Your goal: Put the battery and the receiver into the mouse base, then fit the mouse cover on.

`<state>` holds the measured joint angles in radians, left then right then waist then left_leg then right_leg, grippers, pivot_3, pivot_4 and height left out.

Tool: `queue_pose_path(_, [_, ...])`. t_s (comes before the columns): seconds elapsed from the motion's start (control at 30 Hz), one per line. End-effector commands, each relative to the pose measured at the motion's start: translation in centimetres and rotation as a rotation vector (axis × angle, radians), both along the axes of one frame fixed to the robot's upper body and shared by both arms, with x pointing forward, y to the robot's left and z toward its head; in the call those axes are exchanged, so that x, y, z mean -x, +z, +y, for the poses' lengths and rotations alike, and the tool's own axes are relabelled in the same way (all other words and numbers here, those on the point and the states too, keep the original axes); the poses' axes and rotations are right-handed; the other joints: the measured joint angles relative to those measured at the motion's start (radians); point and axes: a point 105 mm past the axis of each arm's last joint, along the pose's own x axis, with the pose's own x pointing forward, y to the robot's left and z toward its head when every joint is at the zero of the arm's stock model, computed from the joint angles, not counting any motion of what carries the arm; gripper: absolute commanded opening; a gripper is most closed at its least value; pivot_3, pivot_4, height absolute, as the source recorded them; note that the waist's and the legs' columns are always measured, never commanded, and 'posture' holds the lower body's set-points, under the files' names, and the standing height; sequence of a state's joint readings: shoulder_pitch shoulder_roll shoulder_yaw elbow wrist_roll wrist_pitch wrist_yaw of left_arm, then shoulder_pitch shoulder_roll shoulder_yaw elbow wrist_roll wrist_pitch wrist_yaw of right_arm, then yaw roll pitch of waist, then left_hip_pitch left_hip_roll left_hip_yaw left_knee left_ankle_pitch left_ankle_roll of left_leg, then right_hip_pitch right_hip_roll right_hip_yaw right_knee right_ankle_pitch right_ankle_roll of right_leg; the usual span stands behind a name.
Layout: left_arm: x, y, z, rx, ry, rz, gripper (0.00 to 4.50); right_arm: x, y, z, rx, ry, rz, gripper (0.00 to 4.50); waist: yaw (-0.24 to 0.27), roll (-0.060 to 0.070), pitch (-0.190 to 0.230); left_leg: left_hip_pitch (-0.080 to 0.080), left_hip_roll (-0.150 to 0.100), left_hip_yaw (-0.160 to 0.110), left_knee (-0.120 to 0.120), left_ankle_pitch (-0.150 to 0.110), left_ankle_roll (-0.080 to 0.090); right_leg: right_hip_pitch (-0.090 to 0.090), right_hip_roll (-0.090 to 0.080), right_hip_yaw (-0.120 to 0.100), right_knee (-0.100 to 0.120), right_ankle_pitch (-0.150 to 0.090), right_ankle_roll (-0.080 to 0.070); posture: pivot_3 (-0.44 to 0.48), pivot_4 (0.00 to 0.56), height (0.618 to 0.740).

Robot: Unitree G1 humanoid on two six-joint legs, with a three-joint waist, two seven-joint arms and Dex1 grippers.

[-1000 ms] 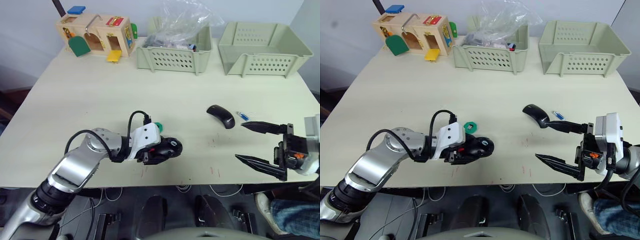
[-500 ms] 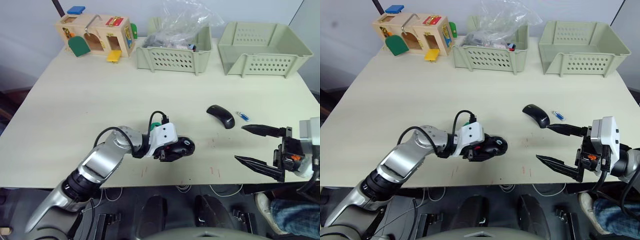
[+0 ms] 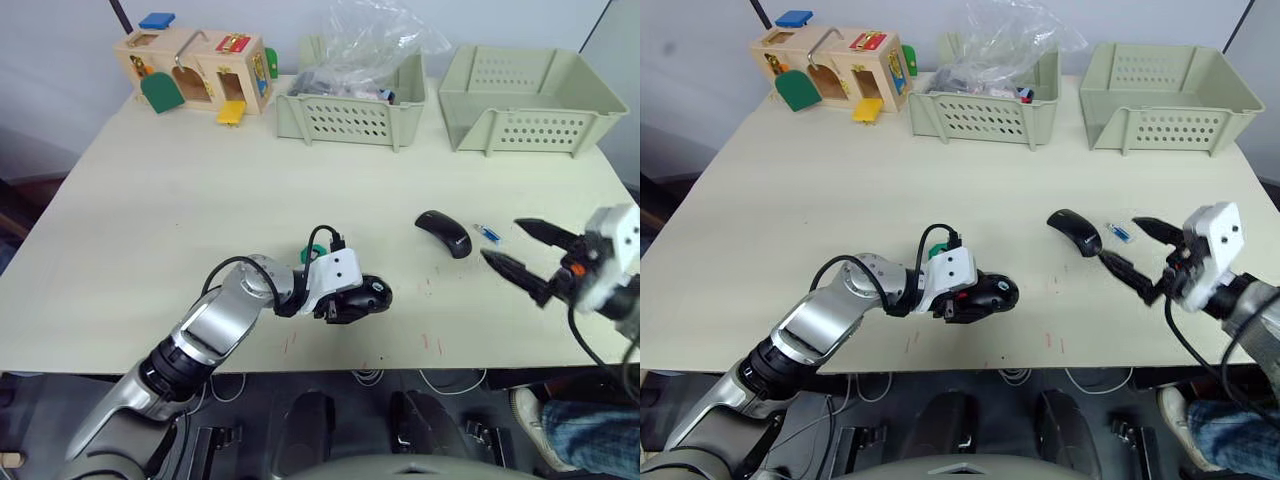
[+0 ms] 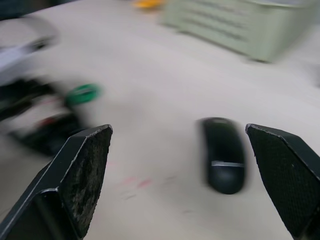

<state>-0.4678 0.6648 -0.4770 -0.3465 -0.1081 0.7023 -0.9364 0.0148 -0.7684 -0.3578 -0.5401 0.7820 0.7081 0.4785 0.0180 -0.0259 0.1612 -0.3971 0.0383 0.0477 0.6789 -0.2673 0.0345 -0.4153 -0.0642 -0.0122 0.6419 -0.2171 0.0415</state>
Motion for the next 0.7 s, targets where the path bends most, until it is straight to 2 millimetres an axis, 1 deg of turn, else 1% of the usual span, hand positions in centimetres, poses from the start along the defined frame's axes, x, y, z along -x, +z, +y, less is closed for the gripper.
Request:
queue_pose_path(0.03, [0.1,0.0,-0.4,-0.002,-0.017,-0.005,3.00,-1.6,-1.1,-1.3,0.096,-0.075,0.082,4.50,0.001,0.000,0.000,-0.001,0.000,0.000,0.000,0.000,0.000,0.000,0.000,-0.001,0.000,0.000,0.000,0.000,0.150,0.740])
queue_pose_path(0.13, [0.0,0.2,-0.6,-0.001,-0.021,-0.010,3.00,-3.4,-2.0,-2.3,0.134,-0.120,0.138,4.50,-0.002,0.000,0.000,0.000,0.000,0.000,0.002,0.000,0.000,0.000,0.000,0.000,0.000,0.000,0.000,0.000,0.150,0.740])
queue_pose_path(0.17, [0.0,0.2,-0.7,-0.002,-0.022,-0.011,3.00,-4.3,-2.3,-3.0,0.186,-0.172,0.138,4.50,-0.001,0.000,0.000,-0.001,0.000,0.000,0.002,0.000,0.000,0.000,0.000,-0.001,0.000,0.000,0.000,0.000,0.150,0.740])
queue_pose_path(0.23, [0.0,0.3,-0.8,-0.001,-0.023,-0.012,3.00,-5.2,-3.5,-3.8,0.262,-0.224,0.208,4.50,-0.003,0.001,0.000,-0.001,0.000,0.000,0.002,0.000,0.000,0.000,0.000,-0.001,0.000,0.000,0.000,0.000,0.150,0.740])
queue_pose_path(0.27, [0.1,0.3,-0.9,0.000,-0.024,-0.011,3.00,-5.7,-3.7,-3.8,0.242,-0.226,0.230,4.50,-0.003,0.001,0.000,-0.002,0.000,0.000,0.002,0.000,0.001,0.000,0.000,-0.001,0.000,0.000,0.001,0.000,0.150,0.740])
queue_pose_path(0.3, [0.1,0.3,-1.0,0.002,-0.025,-0.011,3.00,-6.0,-3.7,-3.3,0.227,-0.177,0.226,4.50,-0.004,0.001,0.000,-0.002,0.000,0.000,0.002,0.000,0.001,0.000,0.000,-0.001,0.000,0.000,0.001,0.000,0.150,0.740])
queue_pose_path(0.33, [0.1,0.4,-1.1,0.004,-0.026,-0.012,3.00,-6.4,-3.7,-3.1,0.192,-0.169,0.240,4.50,-0.003,0.001,0.000,-0.002,0.000,0.000,0.003,0.000,0.001,0.000,0.000,-0.001,0.000,0.002,0.004,0.000,0.150,0.740])
queue_pose_path(0.47, [0.1,0.5,-1.3,0.005,-0.026,-0.010,3.00,-7.4,-3.6,-3.2,0.189,-0.147,0.238,4.50,-0.004,0.001,0.000,-0.002,0.000,0.000,0.003,0.000,0.001,0.000,0.001,0.000,0.000,0.002,0.004,0.000,0.150,0.740])
queue_pose_path(0.5, [0.2,0.5,-1.3,0.005,-0.027,-0.008,3.00,-7.6,-3.6,-3.3,0.188,-0.145,0.241,3.95,-0.003,0.001,0.001,-0.002,0.000,0.000,0.003,0.000,0.001,0.000,0.001,-0.001,0.000,0.002,0.004,0.000,0.150,0.740])
queue_pose_path(0.57, [0.3,0.5,-1.4,0.006,-0.029,-0.006,3.00,-7.9,-3.8,-3.3,0.200,-0.133,0.254,3.27,-0.003,0.001,0.001,-0.002,0.000,0.000,0.003,0.000,0.001,0.000,0.000,-0.001,0.000,0.002,0.004,0.000,0.150,0.740])
queue_pose_path(0.6, [0.3,0.5,-1.4,0.006,-0.028,-0.006,3.00,-8.0,-4.0,-3.5,0.219,-0.138,0.259,2.63,-0.003,0.001,0.001,-0.002,0.000,0.000,0.003,0.000,0.001,0.000,0.000,-0.001,0.000,0.002,0.004,0.000,0.150,0.740])
queue_pose_path(0.7, [0.4,0.5,-1.5,0.006,-0.028,-0.005,3.00,-8.4,-4.3,-3.8,0.244,-0.152,0.264,2.63,-0.004,0.001,0.001,-0.002,0.000,0.000,0.003,0.000,0.001,0.000,0.000,-0.001,0.000,0.002,0.004,0.000,0.150,0.740])
